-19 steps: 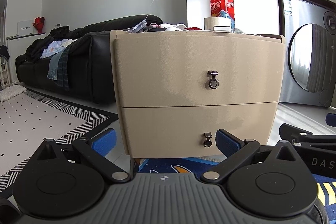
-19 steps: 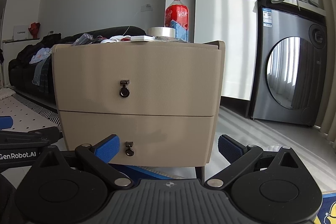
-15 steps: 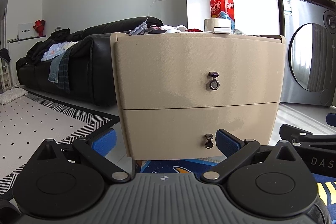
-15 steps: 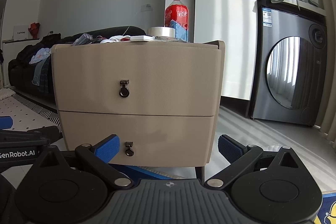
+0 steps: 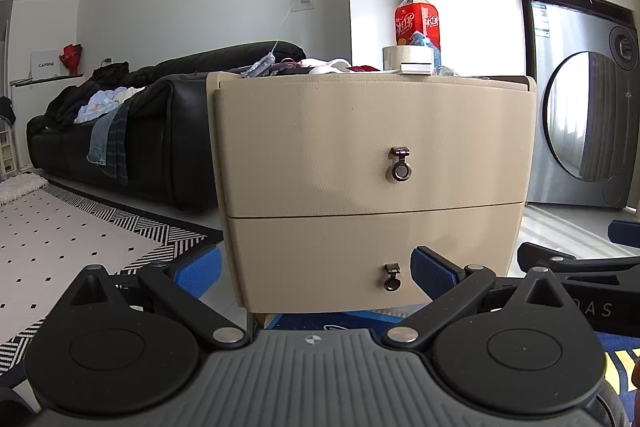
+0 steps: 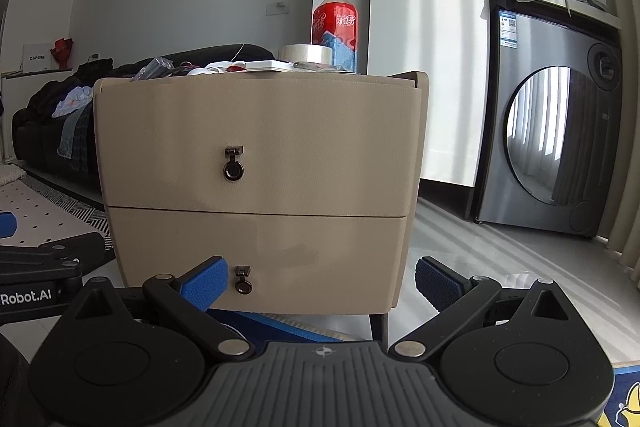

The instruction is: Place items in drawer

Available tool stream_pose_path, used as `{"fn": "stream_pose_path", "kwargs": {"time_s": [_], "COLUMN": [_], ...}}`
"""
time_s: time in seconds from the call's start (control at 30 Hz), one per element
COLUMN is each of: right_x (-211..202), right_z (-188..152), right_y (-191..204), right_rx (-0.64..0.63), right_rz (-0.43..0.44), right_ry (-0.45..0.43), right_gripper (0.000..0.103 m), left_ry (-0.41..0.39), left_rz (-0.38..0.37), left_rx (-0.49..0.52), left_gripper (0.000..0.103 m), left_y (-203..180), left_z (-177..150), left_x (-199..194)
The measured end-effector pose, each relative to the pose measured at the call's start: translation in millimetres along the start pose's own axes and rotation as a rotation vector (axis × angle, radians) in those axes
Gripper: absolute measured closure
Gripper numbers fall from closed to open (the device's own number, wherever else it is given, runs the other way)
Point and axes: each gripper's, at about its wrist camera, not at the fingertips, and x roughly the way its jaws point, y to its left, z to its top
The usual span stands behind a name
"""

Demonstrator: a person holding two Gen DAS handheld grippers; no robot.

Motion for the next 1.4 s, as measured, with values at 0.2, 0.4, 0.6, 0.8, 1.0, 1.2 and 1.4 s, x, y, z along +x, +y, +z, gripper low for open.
{"fn": "stream_pose_path", "kwargs": {"time_s": [0.2,0.4,0.6,0.8,1.0,1.2,1.4], "right_x": [5,16,31,49,77,112,131], "right_z": [4,9,21,32,43,57,67], "right_y": [2,7,14,27,43,61,79], "right_rx": [-0.006,-0.012,-0.002,-0.007,-0.015,-0.021,-0.038], "right_rz": [0.006,0.011,0.020,0.059,0.090,0.083,0.068], "right_ry": [-0.008,-0.018,-0.032,-0.040,-0.044,-0.046,-0.046], "right_gripper": [0.001,0.001,0.001,0.003,0.014,0.021,0.034], "left_ry": [-0.019,-0.045,-0.055,-0.064,-0.057,-0.050,-0.045], "left_rz": [0.003,0.002,0.012,0.018,0.025,0.025,0.031], "left_rx": [0.013,-0.019,-0.028,-0.032,-0.047,-0.052,-0.061], "left_gripper": [0.000,0.000,0.000,0.000,0.000,0.000,0.000], "left_y": [0,9,20,27,33,38,42], "left_z": [1,8,11,10,7,4,3], "left_x": [0,-6,-8,-14,-16,-18,-19]}}
